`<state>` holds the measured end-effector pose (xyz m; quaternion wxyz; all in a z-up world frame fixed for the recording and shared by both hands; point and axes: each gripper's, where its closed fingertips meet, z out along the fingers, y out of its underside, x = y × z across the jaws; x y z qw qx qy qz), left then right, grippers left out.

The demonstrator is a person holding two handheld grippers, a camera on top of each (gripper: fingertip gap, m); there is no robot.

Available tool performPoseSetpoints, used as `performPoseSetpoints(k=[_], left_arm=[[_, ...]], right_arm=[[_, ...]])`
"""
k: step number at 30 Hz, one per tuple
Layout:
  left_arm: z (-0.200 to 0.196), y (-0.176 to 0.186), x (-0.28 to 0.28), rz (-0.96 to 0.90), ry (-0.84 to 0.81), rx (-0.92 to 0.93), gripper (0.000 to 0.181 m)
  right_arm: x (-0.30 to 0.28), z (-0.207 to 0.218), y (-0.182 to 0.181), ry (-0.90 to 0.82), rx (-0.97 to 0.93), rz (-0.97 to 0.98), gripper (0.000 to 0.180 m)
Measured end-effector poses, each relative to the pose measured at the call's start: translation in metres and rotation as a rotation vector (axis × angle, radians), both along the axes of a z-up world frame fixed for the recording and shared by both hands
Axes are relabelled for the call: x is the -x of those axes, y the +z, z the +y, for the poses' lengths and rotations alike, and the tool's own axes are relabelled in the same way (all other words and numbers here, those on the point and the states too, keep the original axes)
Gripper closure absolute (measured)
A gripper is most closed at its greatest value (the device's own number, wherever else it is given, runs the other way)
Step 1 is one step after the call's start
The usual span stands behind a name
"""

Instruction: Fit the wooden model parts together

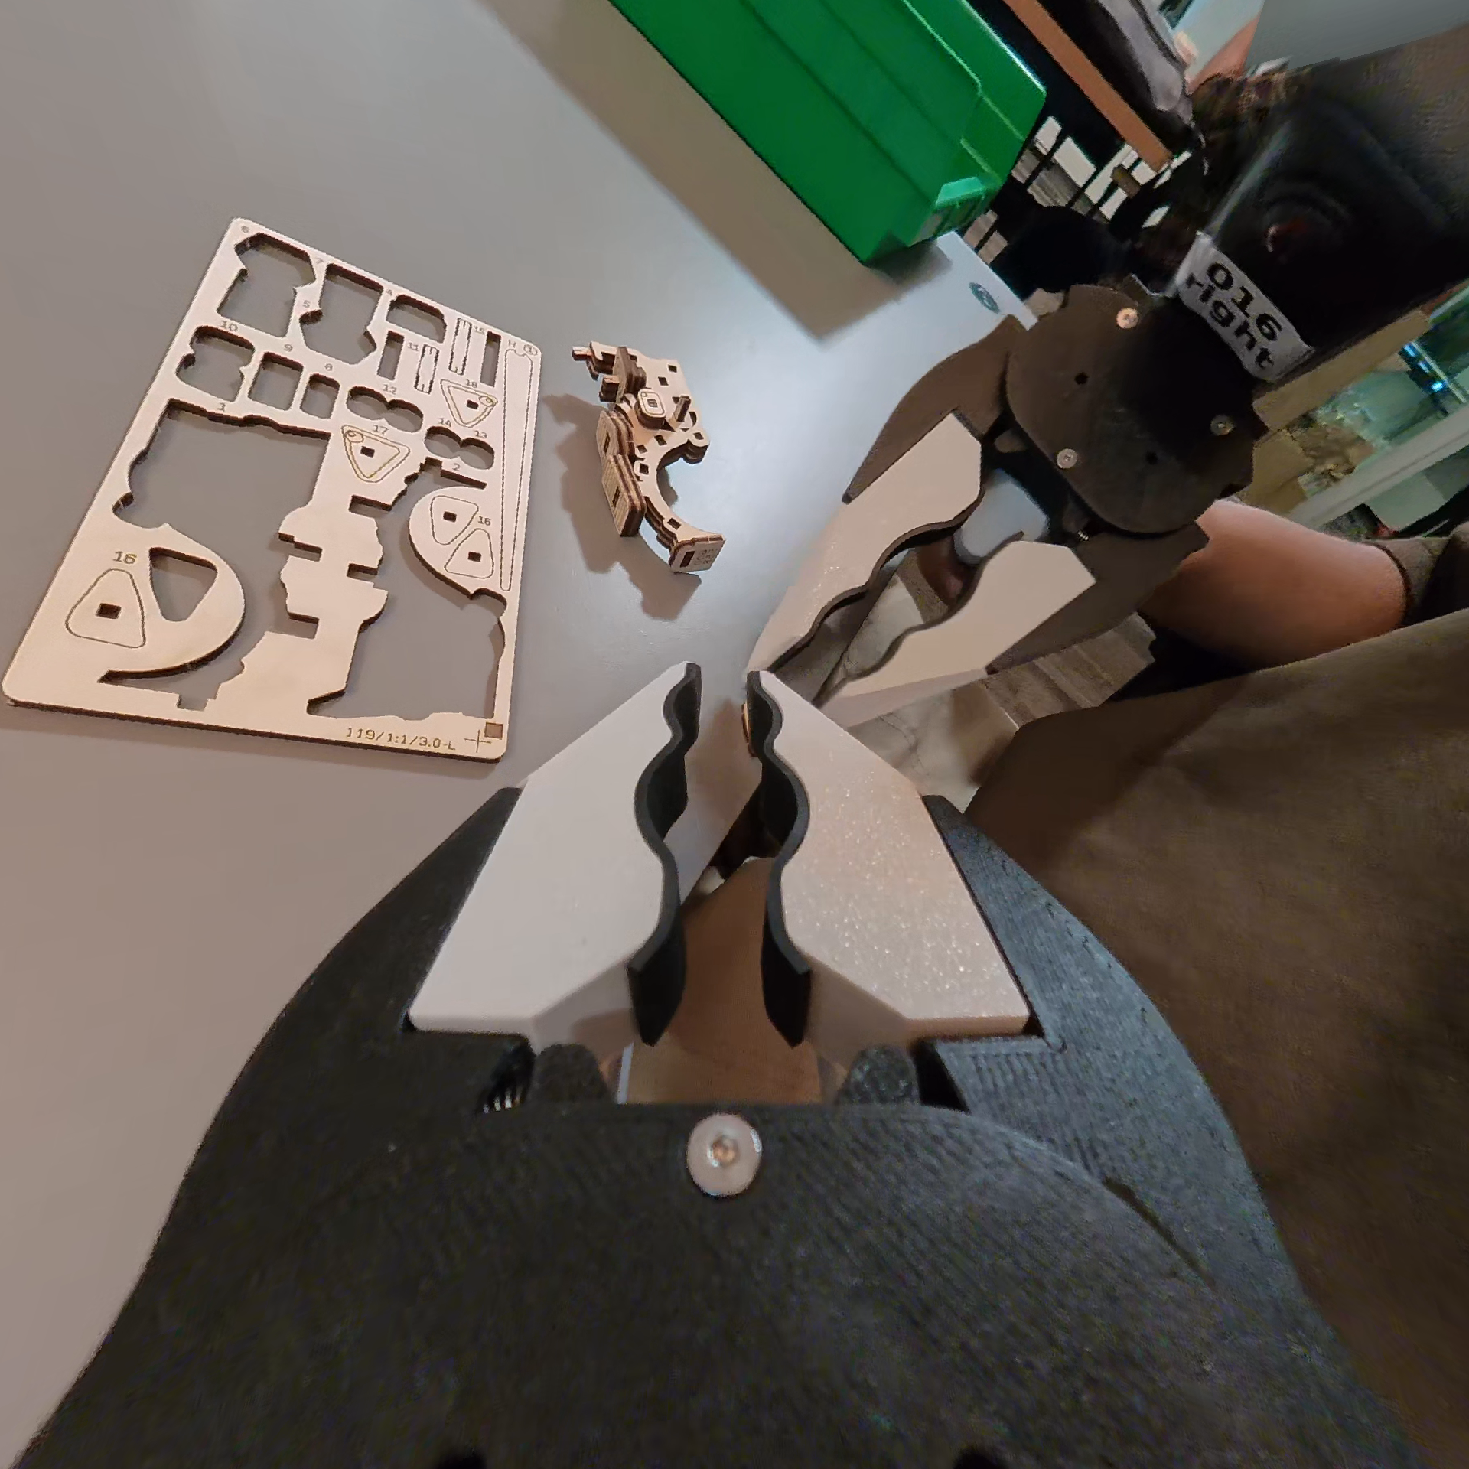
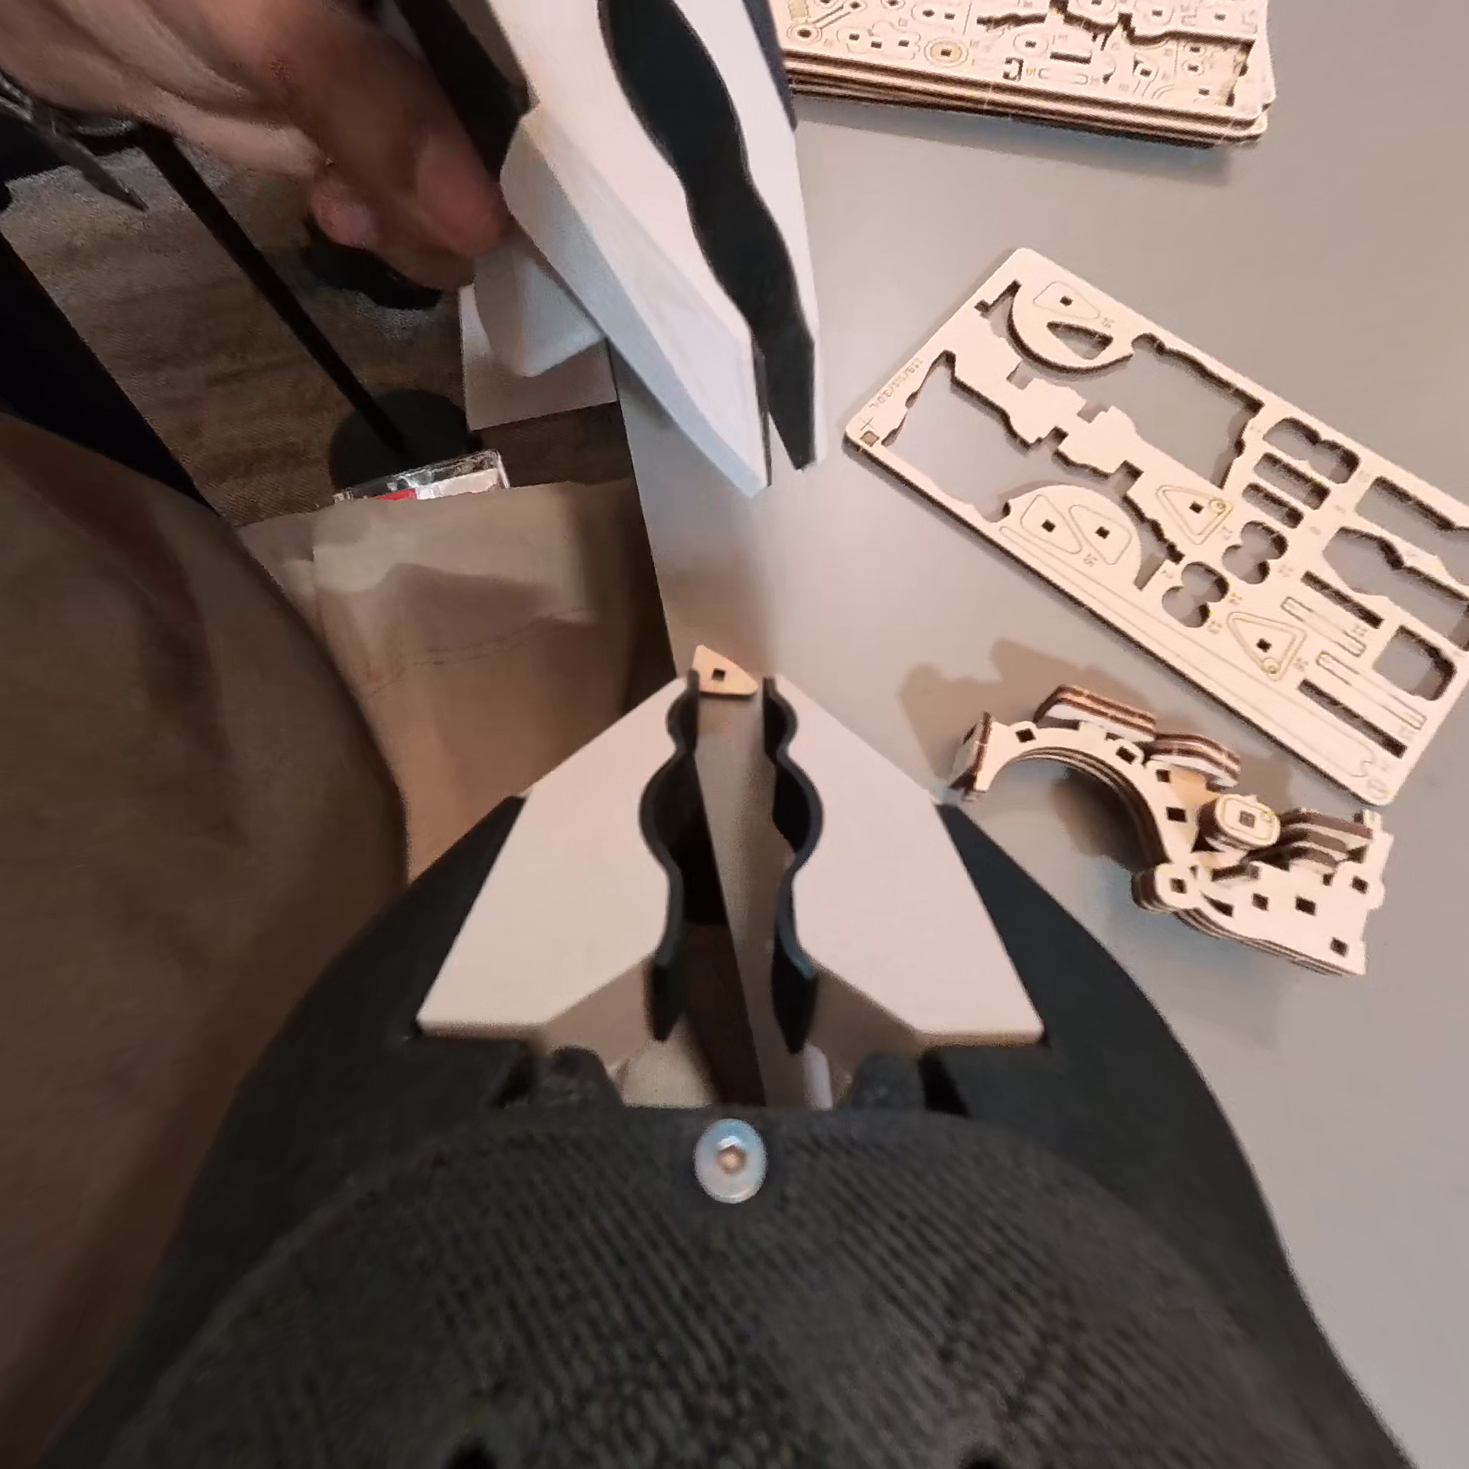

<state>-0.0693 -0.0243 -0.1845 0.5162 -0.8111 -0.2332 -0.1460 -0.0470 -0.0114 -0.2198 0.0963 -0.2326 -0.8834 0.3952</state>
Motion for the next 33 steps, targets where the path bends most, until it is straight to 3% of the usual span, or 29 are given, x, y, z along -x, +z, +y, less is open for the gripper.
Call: performPoseSetpoints(k=[11,17,22,29,33], left_arm=[[0.003,-0.001,-0.004,-0.017,-0.022,-0.005,0.171],[0.002,-0.001,-0.003,-0.019,-0.02,-0.009,0.171],[0.002,0.001,0.001,-0.011,0.002,-0.022,0.173],[0.004,0.009,0.008,0.018,0.028,-0.064,0.173],[0.005,0.006,0.007,0.01,0.022,-0.054,0.172]], right_arm=[[0.001,-0.012,-0.003,0.086,0.004,0.021,0.162],[0.011,0.009,-0.003,-0.06,-0.033,0.014,0.17],[0.008,0.029,-0.003,-0.148,-0.065,-0.009,0.16],[0.005,0.031,-0.003,-0.081,-0.005,-0.019,0.148],[-0.004,0.027,-0.002,-0.038,0.023,-0.061,0.15]])
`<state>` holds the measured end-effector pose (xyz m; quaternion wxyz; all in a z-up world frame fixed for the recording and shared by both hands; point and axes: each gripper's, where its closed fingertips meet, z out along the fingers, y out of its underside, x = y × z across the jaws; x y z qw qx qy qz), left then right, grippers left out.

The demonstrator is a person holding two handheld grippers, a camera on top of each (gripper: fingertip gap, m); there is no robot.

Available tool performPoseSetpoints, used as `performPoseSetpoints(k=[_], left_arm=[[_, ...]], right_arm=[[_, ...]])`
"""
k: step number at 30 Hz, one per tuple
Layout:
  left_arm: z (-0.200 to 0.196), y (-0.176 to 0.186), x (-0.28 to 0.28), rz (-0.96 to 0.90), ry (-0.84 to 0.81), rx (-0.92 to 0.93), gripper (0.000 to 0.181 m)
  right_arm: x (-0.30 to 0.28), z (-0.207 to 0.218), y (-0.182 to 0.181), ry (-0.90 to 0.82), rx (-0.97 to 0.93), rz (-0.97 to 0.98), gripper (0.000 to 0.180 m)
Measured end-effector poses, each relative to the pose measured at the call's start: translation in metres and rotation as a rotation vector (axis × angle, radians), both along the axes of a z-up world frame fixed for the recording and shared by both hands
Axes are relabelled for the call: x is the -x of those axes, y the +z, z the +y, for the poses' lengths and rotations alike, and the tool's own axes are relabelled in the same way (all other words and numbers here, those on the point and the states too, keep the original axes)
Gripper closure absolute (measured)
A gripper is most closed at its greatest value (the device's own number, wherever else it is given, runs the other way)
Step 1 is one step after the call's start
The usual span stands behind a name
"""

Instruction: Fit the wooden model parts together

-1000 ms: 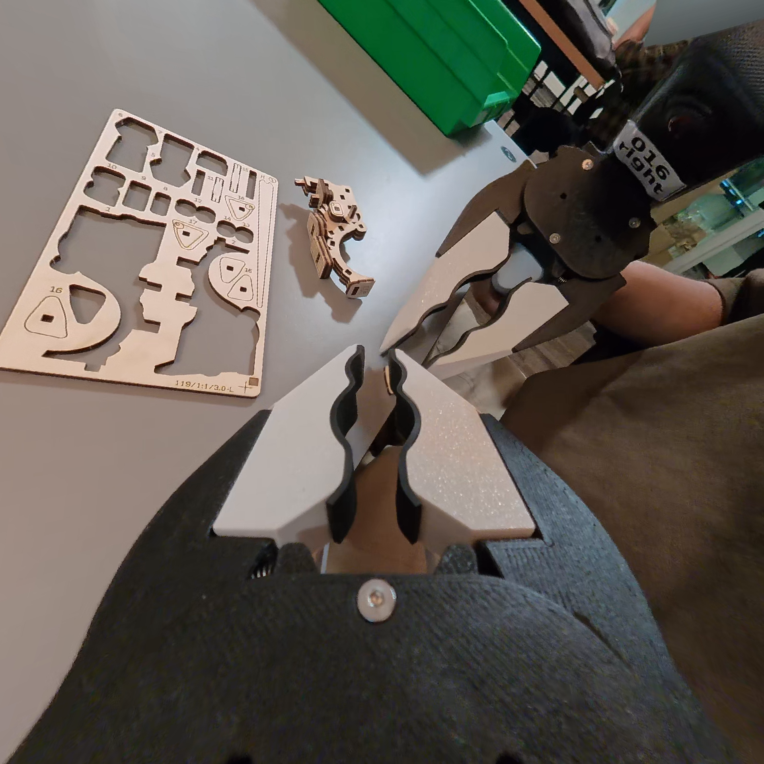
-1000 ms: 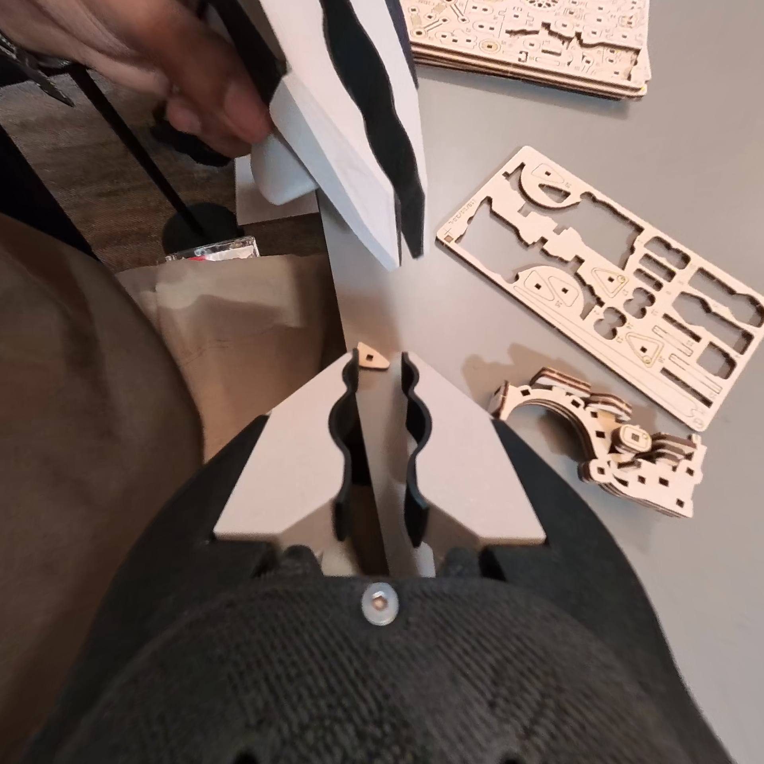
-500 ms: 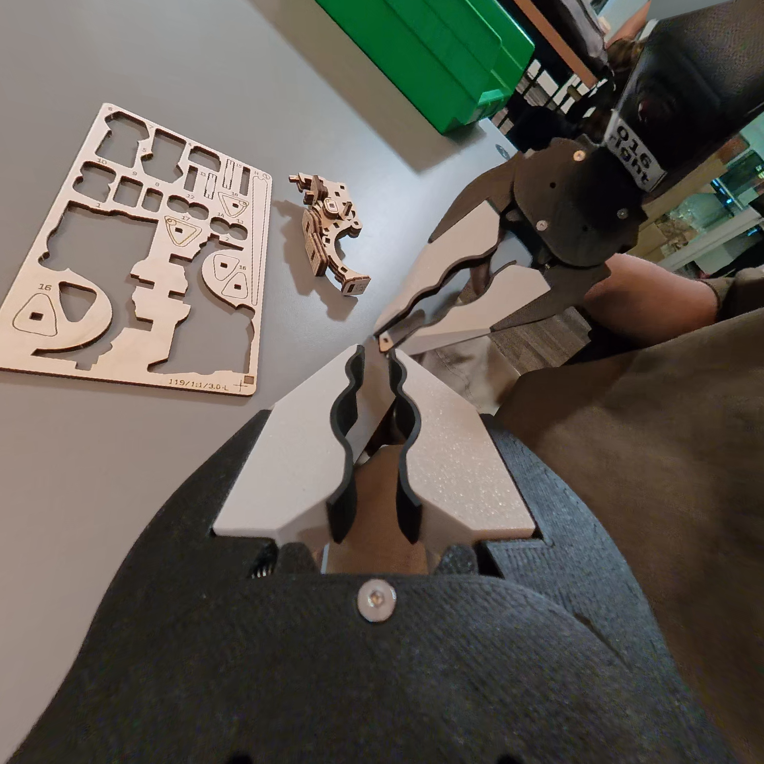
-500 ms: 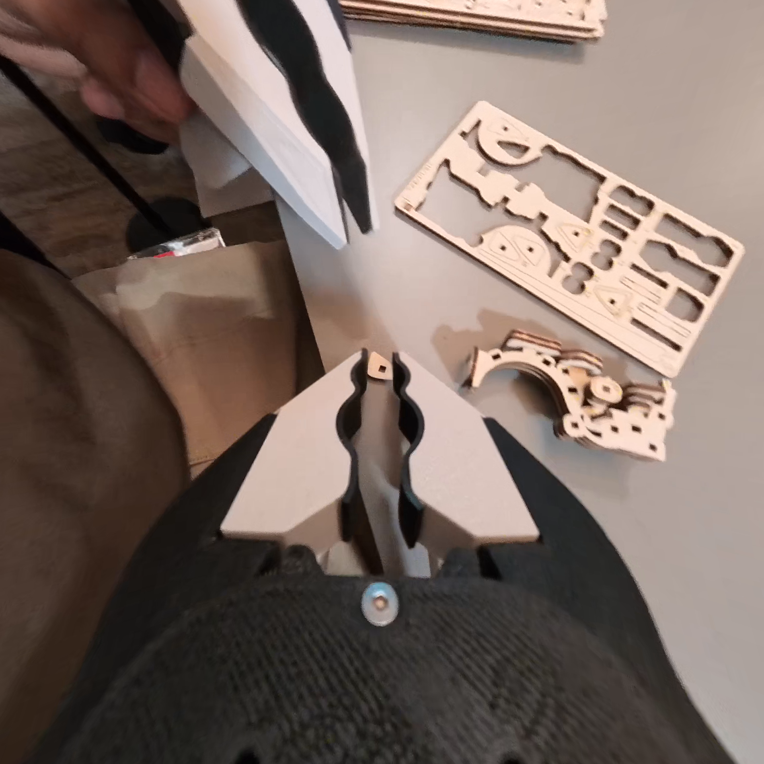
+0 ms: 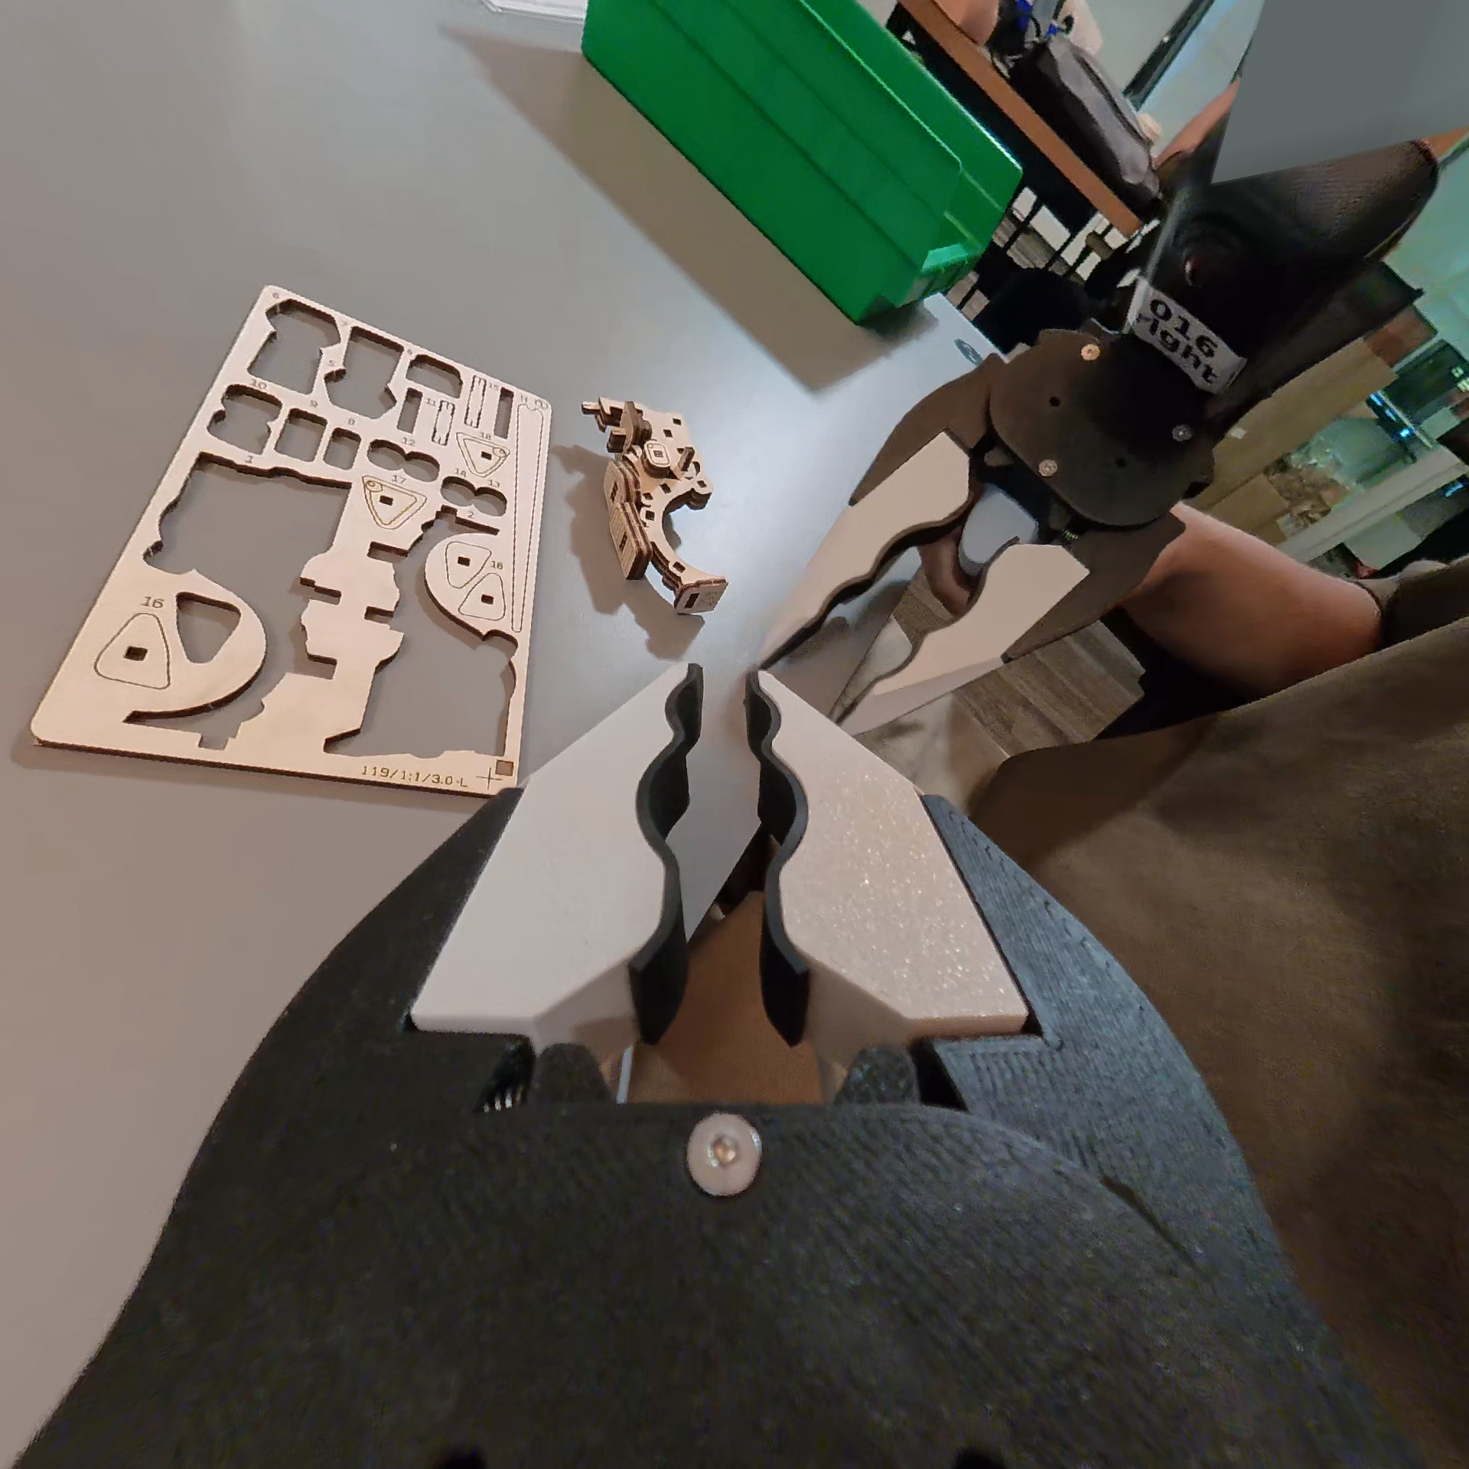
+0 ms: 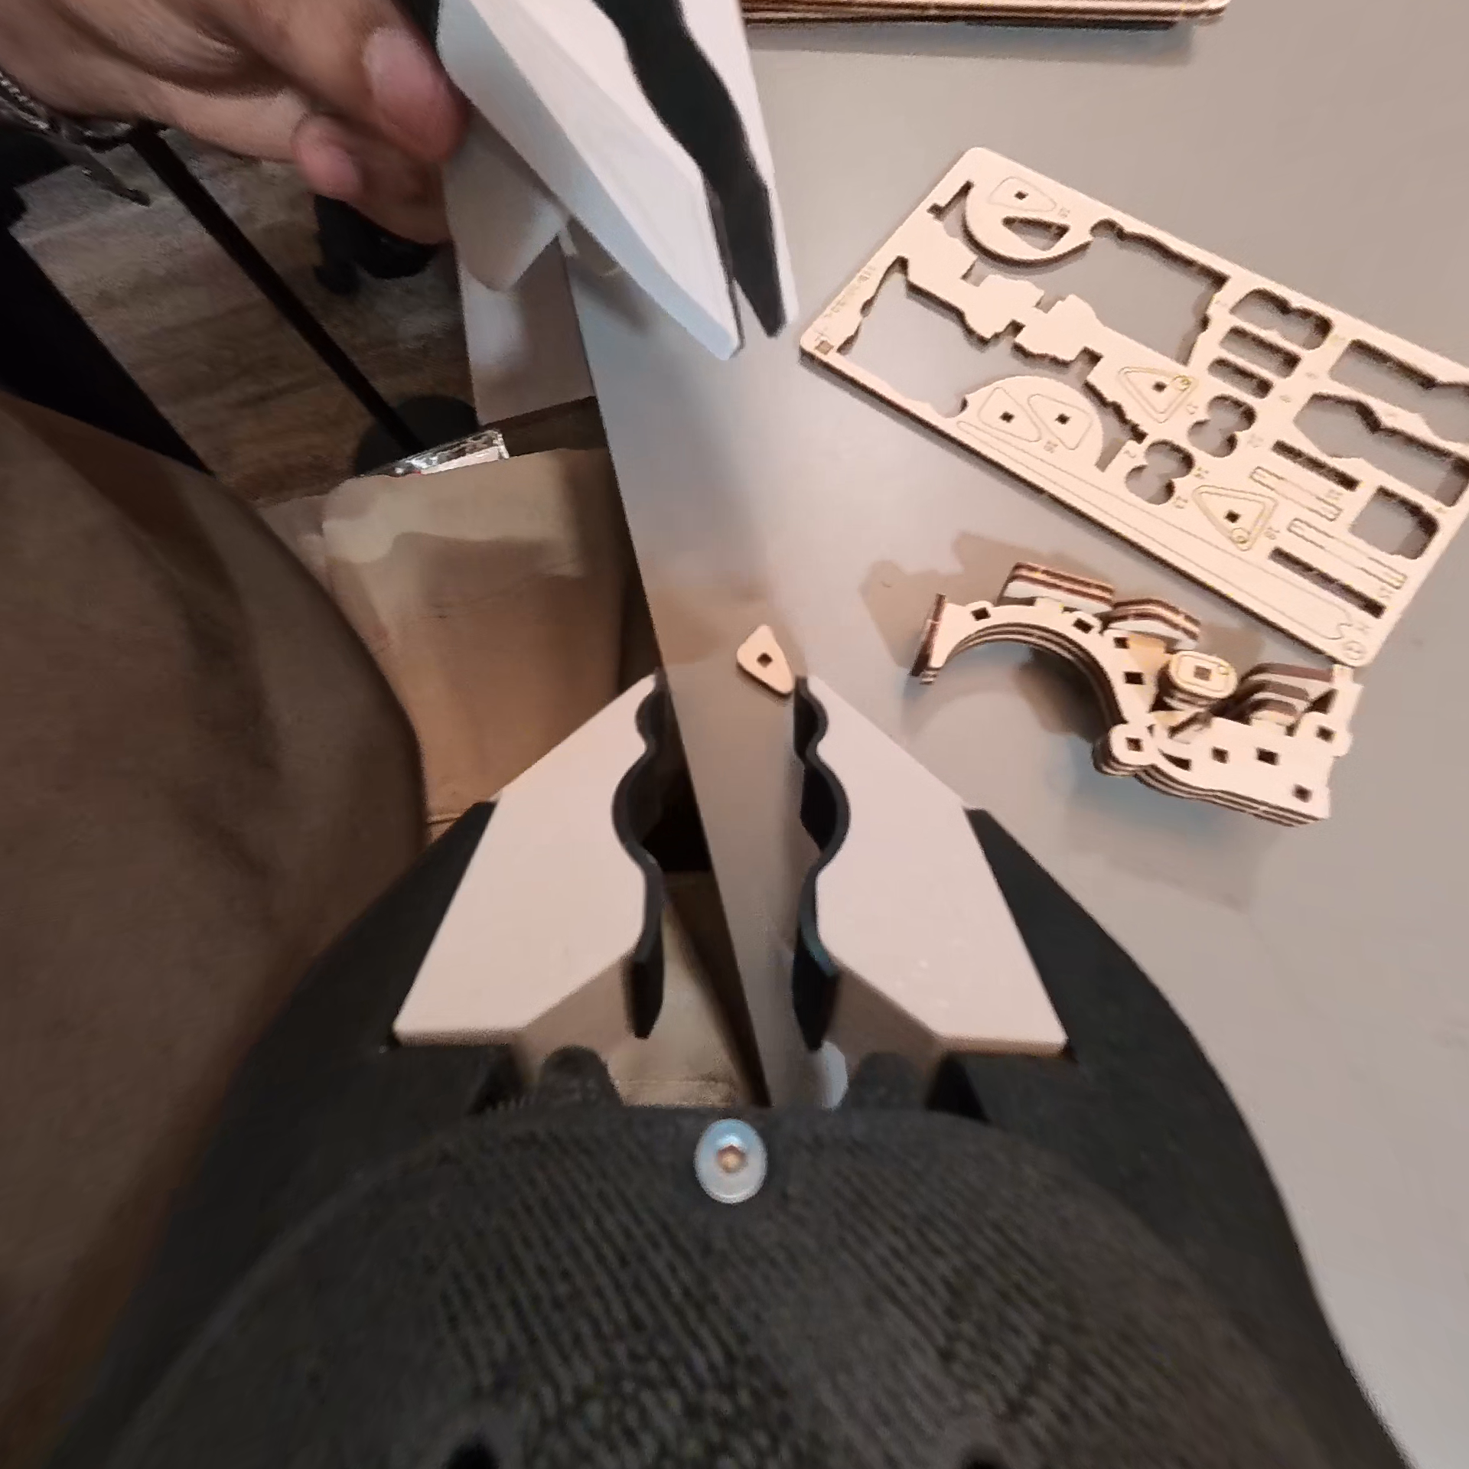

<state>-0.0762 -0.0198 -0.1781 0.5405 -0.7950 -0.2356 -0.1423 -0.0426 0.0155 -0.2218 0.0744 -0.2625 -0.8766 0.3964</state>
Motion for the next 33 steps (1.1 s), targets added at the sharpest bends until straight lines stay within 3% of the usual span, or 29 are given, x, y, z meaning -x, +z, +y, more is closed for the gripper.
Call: performPoseSetpoints(k=[5,15,25,33], left_arm=[[-0.001,0.0,0.0,-0.004,-0.002,-0.001,0.172],[-0.002,0.001,-0.004,-0.005,-0.015,-0.005,0.172],[-0.001,-0.001,-0.005,-0.006,-0.02,0.003,0.172],[0.011,-0.001,0.002,0.015,0.0,0.005,0.165]], right_arm=[[-0.007,-0.005,0.004,0.035,0.021,-0.007,0.155],[0.012,-0.006,-0.002,-0.088,-0.022,0.005,0.17],[0.009,-0.002,-0.001,-0.104,-0.006,-0.027,0.171],[0.039,0.032,0.048,-0.26,0.136,0.121,0.17]])
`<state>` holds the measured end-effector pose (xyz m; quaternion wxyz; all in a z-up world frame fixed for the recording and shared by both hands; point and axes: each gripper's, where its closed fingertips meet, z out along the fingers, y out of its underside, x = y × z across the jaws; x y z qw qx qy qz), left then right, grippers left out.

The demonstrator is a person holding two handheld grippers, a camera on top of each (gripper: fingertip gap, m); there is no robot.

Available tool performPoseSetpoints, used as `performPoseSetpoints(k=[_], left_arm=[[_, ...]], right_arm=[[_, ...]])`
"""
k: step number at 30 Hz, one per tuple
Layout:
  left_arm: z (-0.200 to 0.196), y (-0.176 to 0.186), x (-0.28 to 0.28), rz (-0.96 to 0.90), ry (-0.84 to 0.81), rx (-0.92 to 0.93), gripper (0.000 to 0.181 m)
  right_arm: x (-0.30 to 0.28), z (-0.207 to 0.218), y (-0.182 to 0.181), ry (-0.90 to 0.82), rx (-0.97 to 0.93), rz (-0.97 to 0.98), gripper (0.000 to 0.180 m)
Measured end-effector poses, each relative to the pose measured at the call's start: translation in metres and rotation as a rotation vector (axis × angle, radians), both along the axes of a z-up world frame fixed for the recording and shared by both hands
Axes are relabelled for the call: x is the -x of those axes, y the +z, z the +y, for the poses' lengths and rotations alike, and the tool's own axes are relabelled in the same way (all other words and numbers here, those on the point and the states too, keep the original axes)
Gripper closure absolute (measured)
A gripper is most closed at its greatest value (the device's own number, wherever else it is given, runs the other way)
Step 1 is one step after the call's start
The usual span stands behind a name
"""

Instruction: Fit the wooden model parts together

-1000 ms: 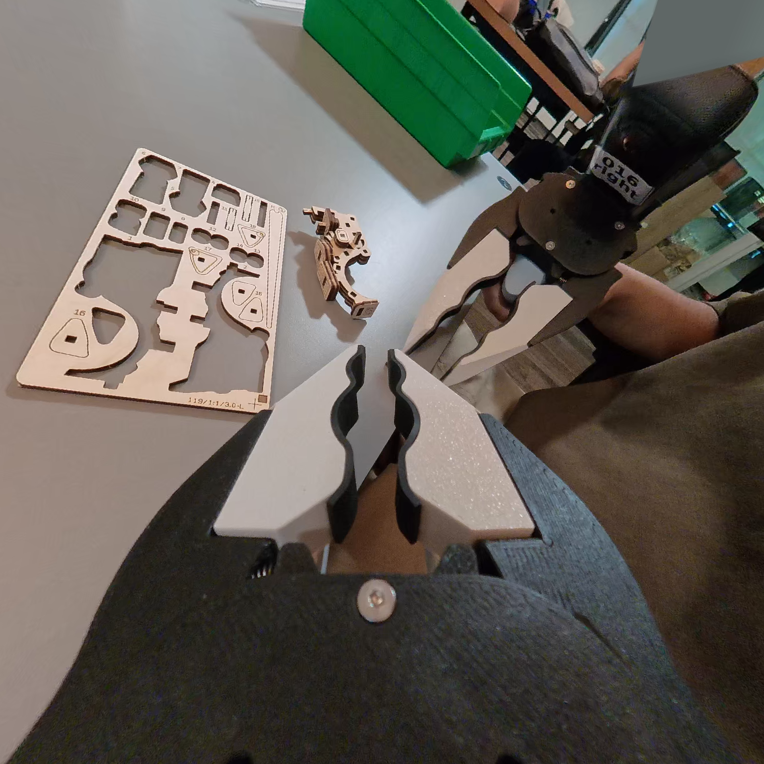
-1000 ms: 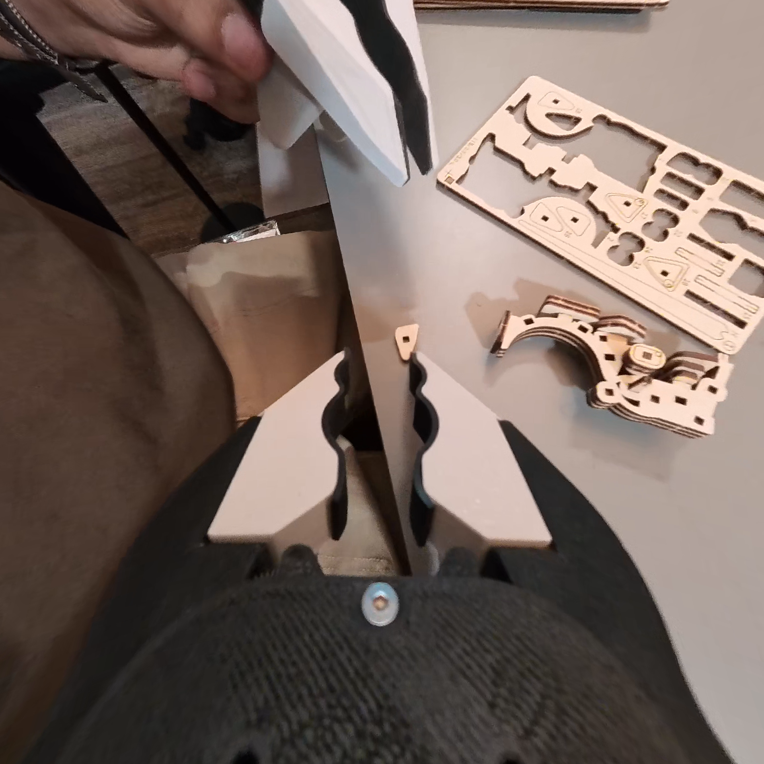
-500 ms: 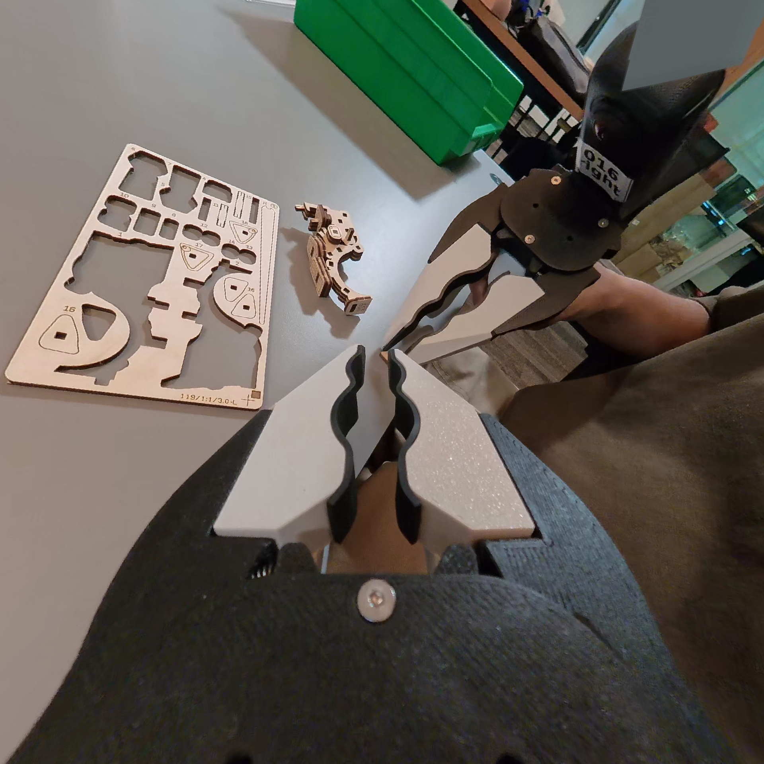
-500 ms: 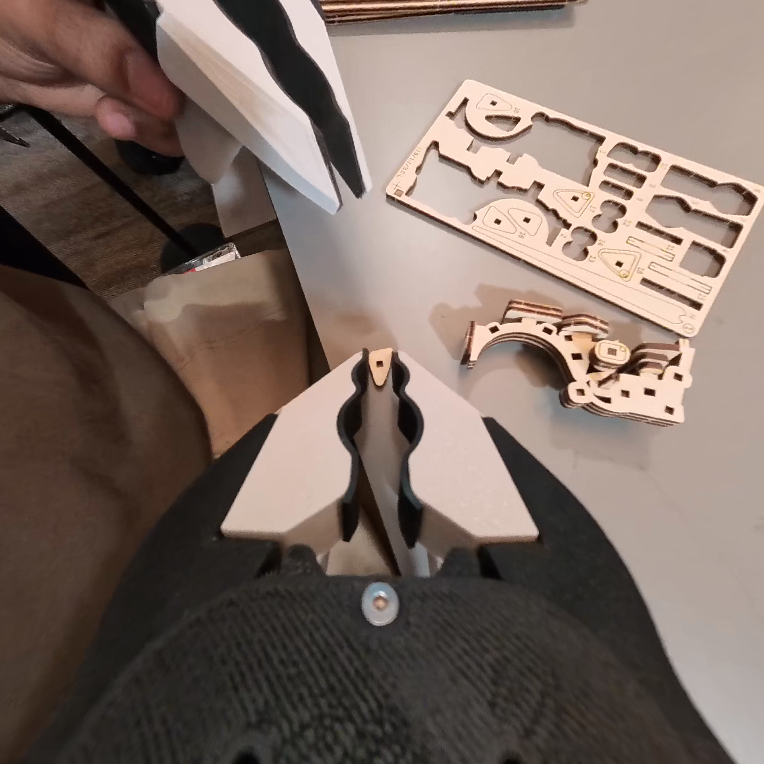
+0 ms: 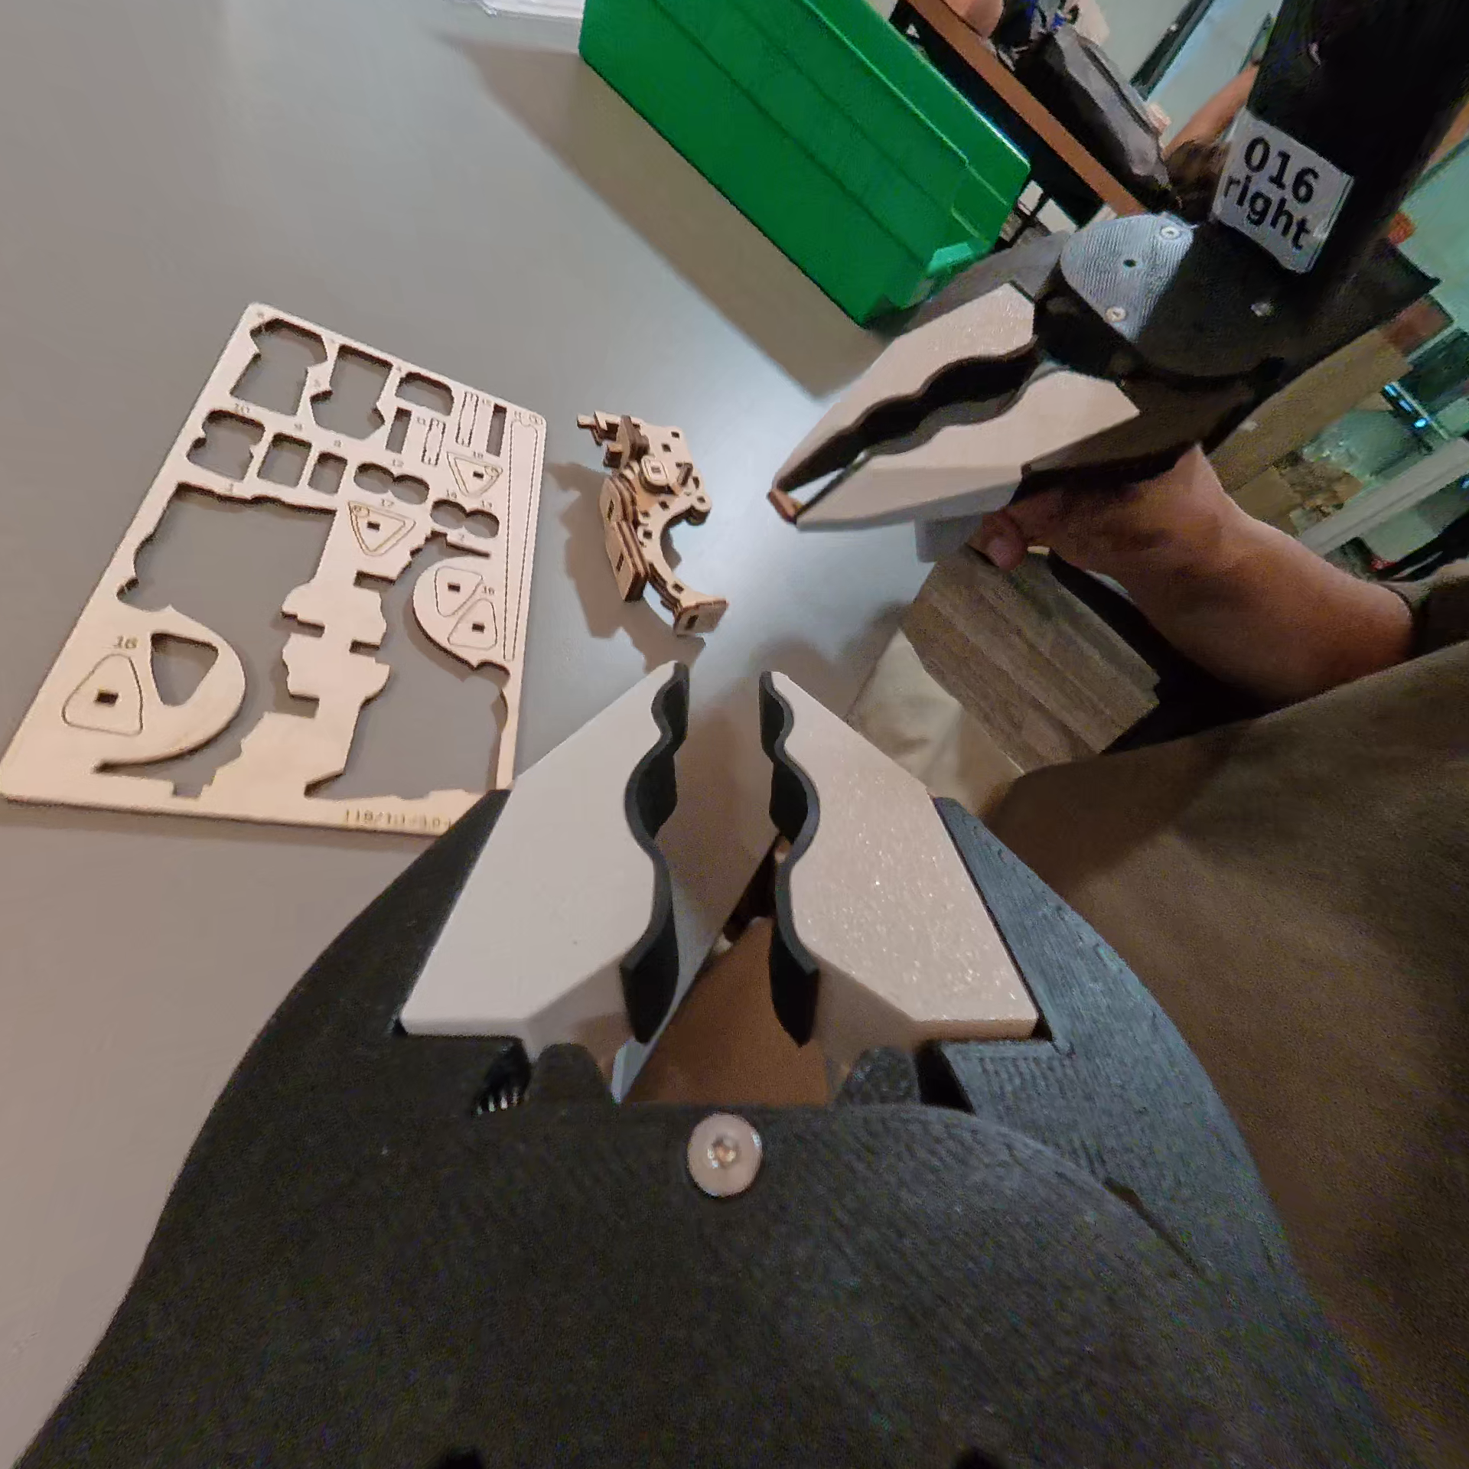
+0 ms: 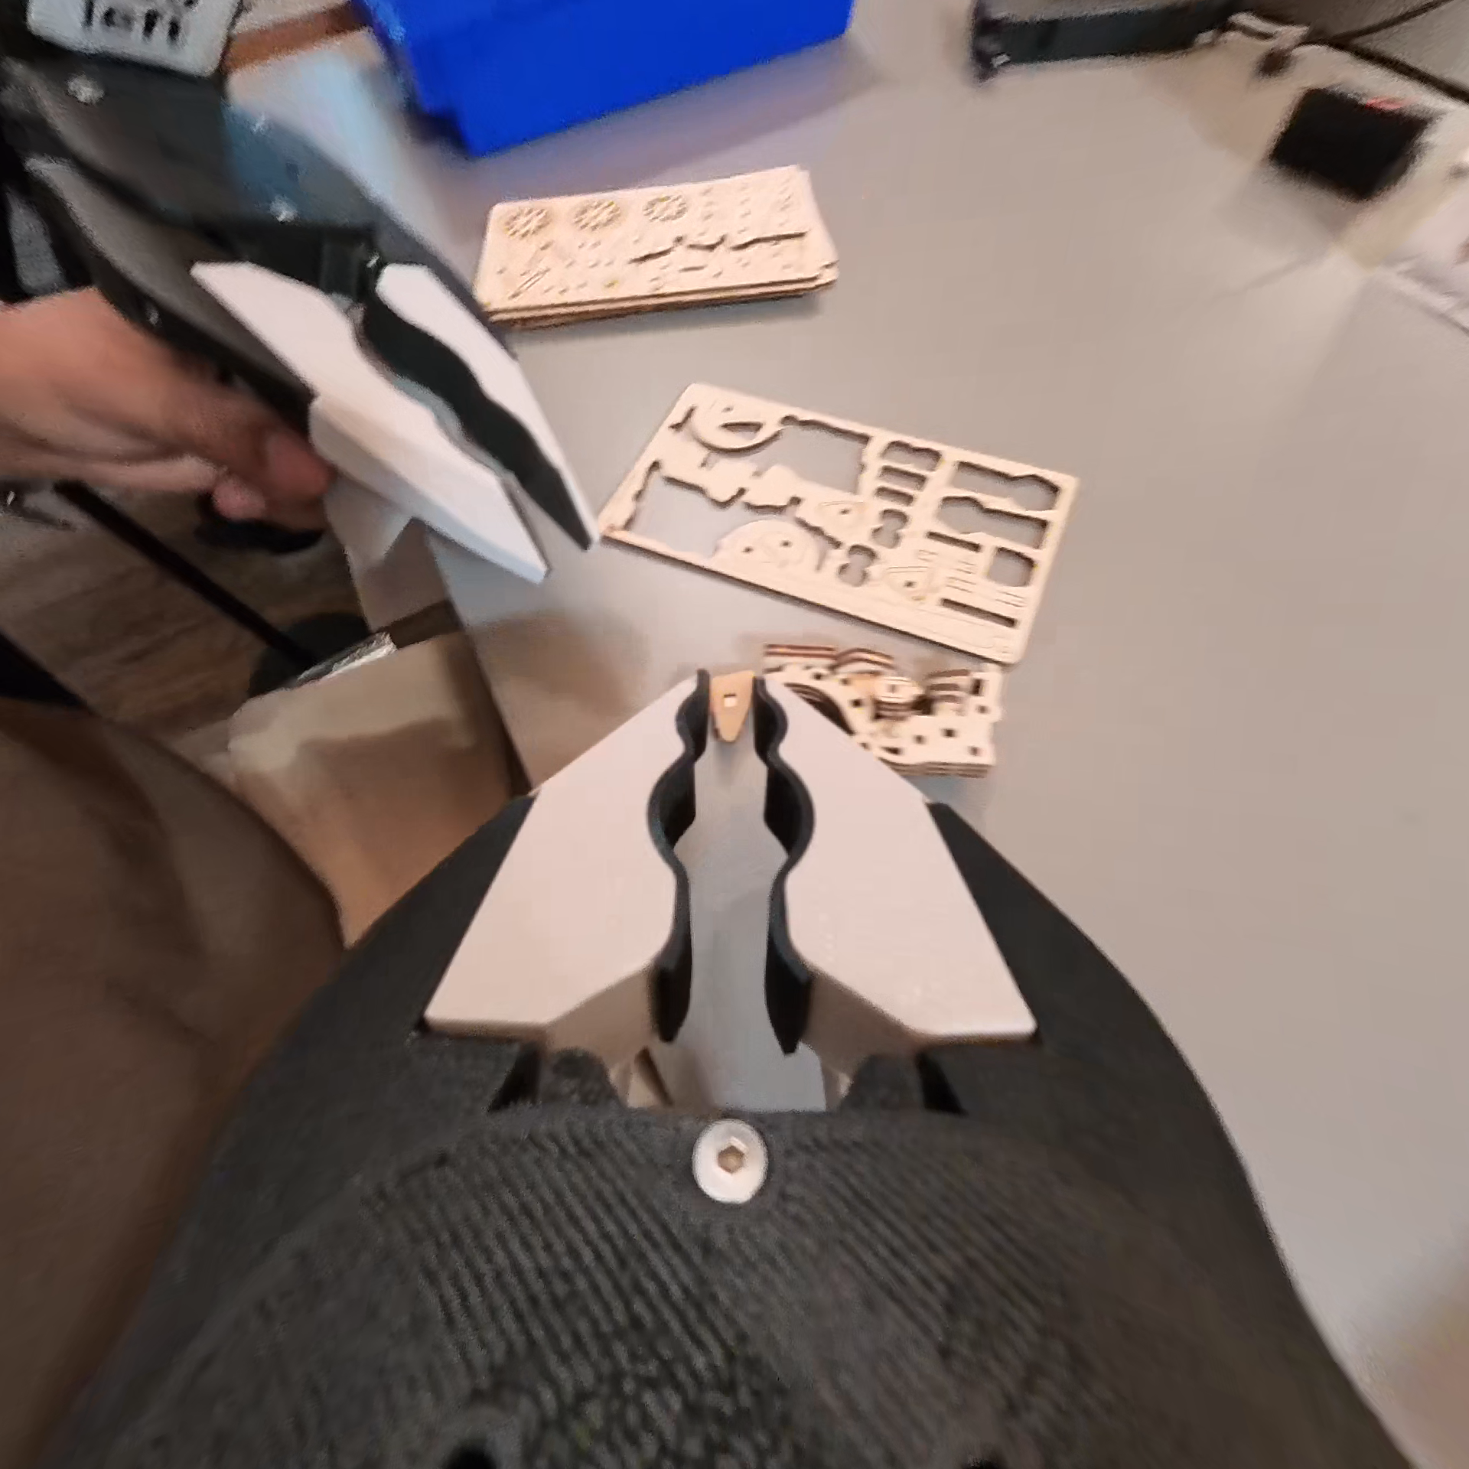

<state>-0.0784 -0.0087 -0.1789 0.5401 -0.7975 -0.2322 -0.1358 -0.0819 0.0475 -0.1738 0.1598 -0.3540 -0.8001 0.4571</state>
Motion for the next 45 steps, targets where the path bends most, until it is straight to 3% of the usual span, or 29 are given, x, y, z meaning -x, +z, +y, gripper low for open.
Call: performPoseSetpoints(k=[5,9,19,29,40,45], left_arm=[[0.031,0.001,0.014,0.065,-0.023,0.042,0.146],[0.059,-0.006,0.032,0.174,-0.071,0.1,0.132],[0.079,-0.015,0.032,-0.029,-0.146,0.077,0.133],[0.084,-0.025,0.024,-0.204,-0.174,0.09,0.133],[0.095,-0.029,0.025,-0.296,-0.128,0.09,0.16],[0.1,-0.02,0.024,-0.371,-0.133,0.013,0.164]], right_arm=[[0.02,0.029,0.004,-0.114,0.049,-0.029,0.171],[0.029,0.034,-0.001,-0.131,-0.038,-0.023,0.171],[0.034,0.033,-0.022,-0.13,-0.271,-0.012,0.17],[0.024,0.034,-0.023,-0.127,-0.167,-0.064,0.17],[0.014,0.049,-0.022,-0.149,0.032,-0.129,0.17],[0.009,0.055,-0.023,-0.148,0.106,-0.156,0.17]])
